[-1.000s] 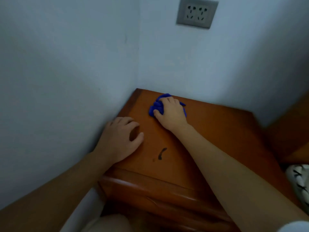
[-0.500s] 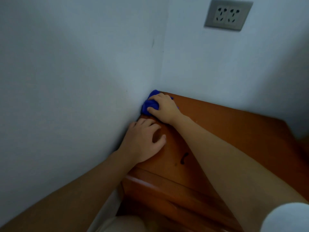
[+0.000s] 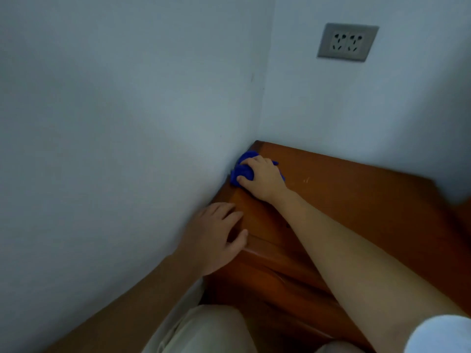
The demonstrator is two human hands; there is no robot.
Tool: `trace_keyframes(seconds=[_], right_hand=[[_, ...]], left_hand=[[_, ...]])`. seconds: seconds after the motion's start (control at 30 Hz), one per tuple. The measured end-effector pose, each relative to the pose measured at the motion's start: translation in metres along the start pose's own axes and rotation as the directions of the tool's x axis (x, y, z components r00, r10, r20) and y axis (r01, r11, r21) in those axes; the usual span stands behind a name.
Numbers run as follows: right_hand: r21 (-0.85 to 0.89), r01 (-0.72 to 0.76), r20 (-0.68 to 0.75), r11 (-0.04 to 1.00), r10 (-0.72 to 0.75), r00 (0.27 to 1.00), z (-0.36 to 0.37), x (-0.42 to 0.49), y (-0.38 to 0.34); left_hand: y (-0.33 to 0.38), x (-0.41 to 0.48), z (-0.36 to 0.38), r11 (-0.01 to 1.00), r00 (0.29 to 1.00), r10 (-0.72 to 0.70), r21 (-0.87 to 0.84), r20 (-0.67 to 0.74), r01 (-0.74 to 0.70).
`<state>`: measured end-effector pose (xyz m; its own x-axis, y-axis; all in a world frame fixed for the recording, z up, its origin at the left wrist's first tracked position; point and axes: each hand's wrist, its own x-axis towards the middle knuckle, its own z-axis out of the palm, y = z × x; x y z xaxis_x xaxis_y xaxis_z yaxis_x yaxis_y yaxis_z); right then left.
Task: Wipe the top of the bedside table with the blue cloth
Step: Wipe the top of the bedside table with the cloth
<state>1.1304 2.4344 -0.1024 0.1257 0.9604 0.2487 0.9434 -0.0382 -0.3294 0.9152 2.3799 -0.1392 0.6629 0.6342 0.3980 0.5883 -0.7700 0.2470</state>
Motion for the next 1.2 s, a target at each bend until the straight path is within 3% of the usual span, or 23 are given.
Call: trace_keyframes(seconds=[0.33,0.5,0.8,1.2], right_hand=[[-0.012,-0.085,-0.133,0.996,0.083,0.988,-0.009,-0.061,0.011],[-0.049,-0.218,-0.163,0.975,0.207,0.965,-0.043,-0.096,0.068],[-0.059,-0.611,-0.28,0.79,0.574,0.769,-0.141,-0.208,0.227],[-0.08,-0.563,-0.255,0.823,0.529,0.81,-0.141,-0.258,0.196]], left_hand=[[0.02,0.001,-0.007,0.997,0.994,-0.078,-0.006,0.076,0.078],[0.046,0.004,-0.005,0.999,0.993,0.051,-0.006,0.106,-0.051],[0.051,0.005,0.002,1.0,0.997,0.011,0.0,0.082,-0.011],[0.054,-0.003,0.009,0.999,0.996,-0.029,-0.017,0.085,0.031]])
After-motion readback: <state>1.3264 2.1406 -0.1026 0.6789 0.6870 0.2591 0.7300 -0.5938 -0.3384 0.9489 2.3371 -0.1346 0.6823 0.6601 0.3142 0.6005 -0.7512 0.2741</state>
